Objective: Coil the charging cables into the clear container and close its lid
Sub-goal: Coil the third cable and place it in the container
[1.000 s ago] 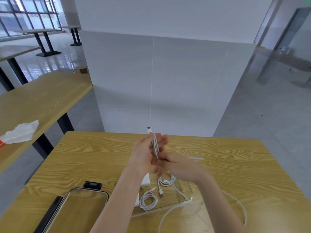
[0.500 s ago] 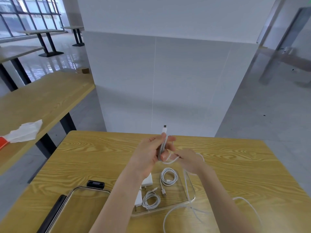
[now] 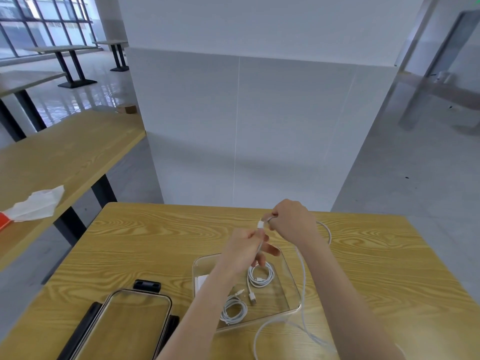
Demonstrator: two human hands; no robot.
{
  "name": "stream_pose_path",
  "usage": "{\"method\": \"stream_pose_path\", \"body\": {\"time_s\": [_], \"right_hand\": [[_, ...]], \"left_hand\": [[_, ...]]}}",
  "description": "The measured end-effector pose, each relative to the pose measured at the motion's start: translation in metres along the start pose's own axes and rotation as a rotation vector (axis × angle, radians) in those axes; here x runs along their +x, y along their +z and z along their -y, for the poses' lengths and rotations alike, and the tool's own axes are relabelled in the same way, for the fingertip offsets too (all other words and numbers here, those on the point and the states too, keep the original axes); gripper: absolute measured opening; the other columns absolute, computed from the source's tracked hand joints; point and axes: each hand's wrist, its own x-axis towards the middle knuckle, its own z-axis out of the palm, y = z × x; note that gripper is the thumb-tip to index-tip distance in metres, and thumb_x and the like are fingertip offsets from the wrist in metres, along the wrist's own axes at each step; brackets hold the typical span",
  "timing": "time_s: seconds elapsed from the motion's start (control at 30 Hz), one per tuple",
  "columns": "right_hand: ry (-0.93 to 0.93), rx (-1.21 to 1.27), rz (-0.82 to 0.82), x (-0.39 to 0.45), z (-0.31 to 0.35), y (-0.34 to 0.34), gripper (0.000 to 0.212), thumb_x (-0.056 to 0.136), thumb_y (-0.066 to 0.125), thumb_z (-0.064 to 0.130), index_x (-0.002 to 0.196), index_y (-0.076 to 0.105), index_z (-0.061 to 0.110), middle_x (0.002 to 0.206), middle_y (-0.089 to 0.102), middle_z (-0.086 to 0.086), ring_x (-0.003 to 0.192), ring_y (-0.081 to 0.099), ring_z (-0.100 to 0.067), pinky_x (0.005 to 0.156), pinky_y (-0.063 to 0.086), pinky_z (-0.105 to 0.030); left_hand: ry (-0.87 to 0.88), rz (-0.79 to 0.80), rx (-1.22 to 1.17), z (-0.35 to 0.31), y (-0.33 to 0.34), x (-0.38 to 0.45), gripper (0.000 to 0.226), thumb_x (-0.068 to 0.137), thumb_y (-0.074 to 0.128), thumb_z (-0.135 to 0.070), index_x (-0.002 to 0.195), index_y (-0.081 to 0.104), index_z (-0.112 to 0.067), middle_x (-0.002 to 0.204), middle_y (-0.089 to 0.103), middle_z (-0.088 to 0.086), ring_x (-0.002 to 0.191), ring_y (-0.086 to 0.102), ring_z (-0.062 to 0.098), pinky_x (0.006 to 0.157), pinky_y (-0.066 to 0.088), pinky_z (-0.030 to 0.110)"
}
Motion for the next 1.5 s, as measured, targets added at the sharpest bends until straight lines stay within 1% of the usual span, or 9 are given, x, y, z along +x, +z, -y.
{"method": "stream_pose_path", "body": {"time_s": [0.33, 0.47, 0.6, 0.77, 0.87, 1.03, 1.17, 1.33, 1.5], "right_hand": [[-0.279, 0.187, 0.173, -0.037, 0.022, -0.001, 0.02, 0.095, 0.034, 0.014, 0.087, 0.051, 0.016, 0.09, 0.065, -0.006, 0.084, 0.062, -0.026, 0.075, 0.05, -0.038], [-0.285, 0.425, 0.366, -0.042, 0.02, 0.0, 0.02, 0.094, 0.042, 0.016, 0.086, 0.06, 0.014, 0.081, 0.069, 0.004, 0.073, 0.063, -0.005, 0.071, 0.047, -0.016], [-0.259, 0.565, 0.443, -0.045, 0.012, -0.002, 0.029, 0.094, 0.045, 0.022, 0.071, 0.064, 0.018, 0.072, 0.067, 0.009, 0.062, 0.055, 0.009, 0.062, 0.037, -0.001], [-0.189, 0.446, 0.53, -0.036, -0.005, 0.019, 0.033, 0.085, 0.058, 0.026, 0.054, 0.065, 0.024, 0.055, 0.06, 0.009, 0.052, 0.05, -0.003, 0.062, 0.04, -0.017], [-0.156, 0.472, 0.475, -0.034, -0.012, 0.04, 0.029, 0.089, 0.056, 0.038, 0.067, 0.067, 0.023, 0.074, 0.068, -0.002, 0.06, 0.057, -0.012, 0.066, 0.045, -0.027], [-0.063, 0.552, 0.484, -0.029, -0.01, 0.046, 0.055, 0.088, 0.047, 0.056, 0.08, 0.069, 0.006, 0.054, 0.063, -0.01, 0.038, 0.051, -0.013, 0.052, 0.044, -0.023], [-0.04, 0.832, 0.533, -0.026, -0.019, 0.043, 0.031, 0.087, 0.062, 0.038, 0.072, 0.068, 0.011, 0.04, 0.035, 0.006, 0.037, 0.024, -0.01, 0.043, 0.023, -0.022], [-0.049, 0.825, 0.495, -0.022, -0.03, 0.044, 0.029, 0.076, 0.074, 0.035, 0.058, 0.068, 0.013, 0.063, 0.064, -0.004, 0.063, 0.054, -0.016, 0.063, 0.045, -0.023], [-0.015, 0.729, 0.526, -0.021, -0.034, 0.045, 0.029, 0.075, 0.074, 0.035, 0.057, 0.07, 0.013, 0.058, 0.066, -0.006, 0.047, 0.051, -0.007, 0.046, 0.036, -0.013]], "left_hand": [[0.025, -0.359, -0.331, -0.002, -0.01, 0.024, 0.034, 0.097, 0.043, -0.018, 0.077, 0.067, -0.005, 0.073, 0.069, 0.007, 0.062, 0.063, 0.014, 0.05, 0.048, 0.014], [0.065, -0.27, -0.728, -0.012, -0.02, 0.024, 0.029, 0.099, 0.04, -0.015, 0.087, 0.06, 0.002, 0.061, 0.071, 0.005, 0.055, 0.069, 0.015, 0.049, 0.053, 0.021], [0.097, -0.183, -0.644, -0.014, -0.026, 0.02, 0.03, 0.099, 0.038, -0.016, 0.089, 0.062, -0.001, 0.053, 0.064, -0.003, 0.05, 0.064, 0.01, 0.053, 0.051, 0.021], [0.141, -0.097, -0.67, -0.014, -0.025, 0.013, 0.031, 0.098, 0.04, -0.018, 0.102, 0.062, 0.004, 0.058, 0.057, 0.0, 0.051, 0.055, 0.012, 0.056, 0.048, 0.022], [0.187, -0.02, -0.649, -0.023, -0.022, 0.007, 0.033, 0.099, 0.037, -0.017, 0.103, 0.06, 0.006, 0.054, 0.051, -0.002, 0.046, 0.046, 0.011, 0.054, 0.041, 0.023], [0.228, 0.027, -0.592, -0.028, -0.019, -0.003, 0.033, 0.099, 0.034, -0.018, 0.1, 0.06, 0.004, 0.051, 0.044, -0.004, 0.043, 0.037, 0.009, 0.049, 0.035, 0.019], [0.231, 0.018, -0.638, -0.028, -0.027, -0.001, 0.035, 0.1, 0.034, -0.02, 0.098, 0.061, 0.001, 0.051, 0.039, -0.006, 0.041, 0.034, 0.008, 0.048, 0.033, 0.019], [0.222, 0.003, -0.725, -0.027, -0.03, 0.001, 0.036, 0.1, 0.033, -0.021, 0.1, 0.061, 0.001, 0.051, 0.038, -0.006, 0.041, 0.032, 0.007, 0.051, 0.029, 0.021], [0.236, -0.022, -0.709, -0.028, -0.027, 0.001, 0.035, 0.1, 0.033, -0.02, 0.098, 0.061, 0.001, 0.05, 0.039, -0.006, 0.04, 0.031, 0.007, 0.049, 0.031, 0.02]]}}
